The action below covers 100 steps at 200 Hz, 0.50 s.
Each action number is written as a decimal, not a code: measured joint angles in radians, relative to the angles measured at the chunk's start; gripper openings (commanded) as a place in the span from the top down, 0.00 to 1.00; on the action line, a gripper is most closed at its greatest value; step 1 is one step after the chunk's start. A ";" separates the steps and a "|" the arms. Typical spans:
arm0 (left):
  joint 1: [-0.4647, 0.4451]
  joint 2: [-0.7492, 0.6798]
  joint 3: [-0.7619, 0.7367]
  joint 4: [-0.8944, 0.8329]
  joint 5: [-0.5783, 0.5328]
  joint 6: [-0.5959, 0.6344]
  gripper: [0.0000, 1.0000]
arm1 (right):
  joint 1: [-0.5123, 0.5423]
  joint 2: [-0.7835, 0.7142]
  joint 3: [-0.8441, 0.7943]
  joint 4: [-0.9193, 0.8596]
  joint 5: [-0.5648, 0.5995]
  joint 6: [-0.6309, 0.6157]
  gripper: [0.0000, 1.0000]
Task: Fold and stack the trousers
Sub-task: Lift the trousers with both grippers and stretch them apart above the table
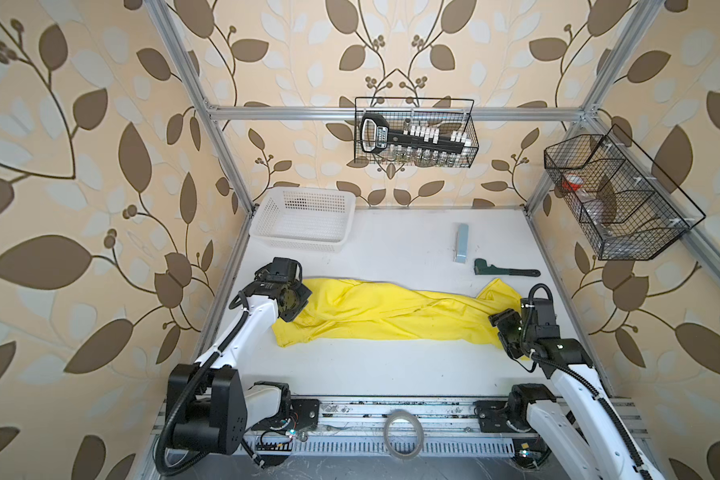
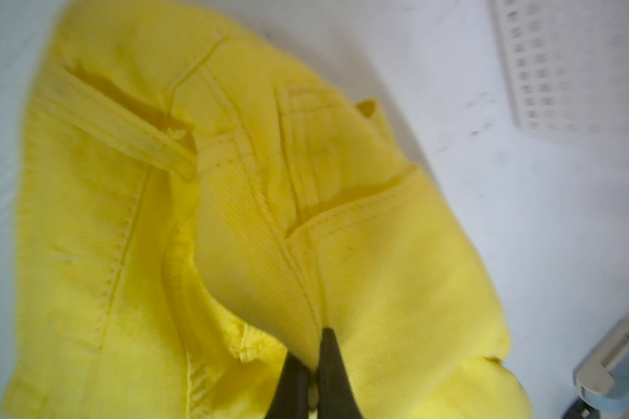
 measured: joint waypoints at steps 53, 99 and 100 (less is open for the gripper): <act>0.000 -0.179 0.193 -0.163 0.023 0.091 1.00 | 0.000 0.121 0.011 0.094 -0.055 0.017 0.32; 0.000 -0.210 0.208 -0.267 0.034 0.131 1.00 | -0.033 0.186 0.009 0.187 -0.109 0.054 0.31; 0.000 -0.211 0.208 -0.267 0.034 0.132 1.00 | -0.034 0.187 0.009 0.189 -0.110 0.055 0.31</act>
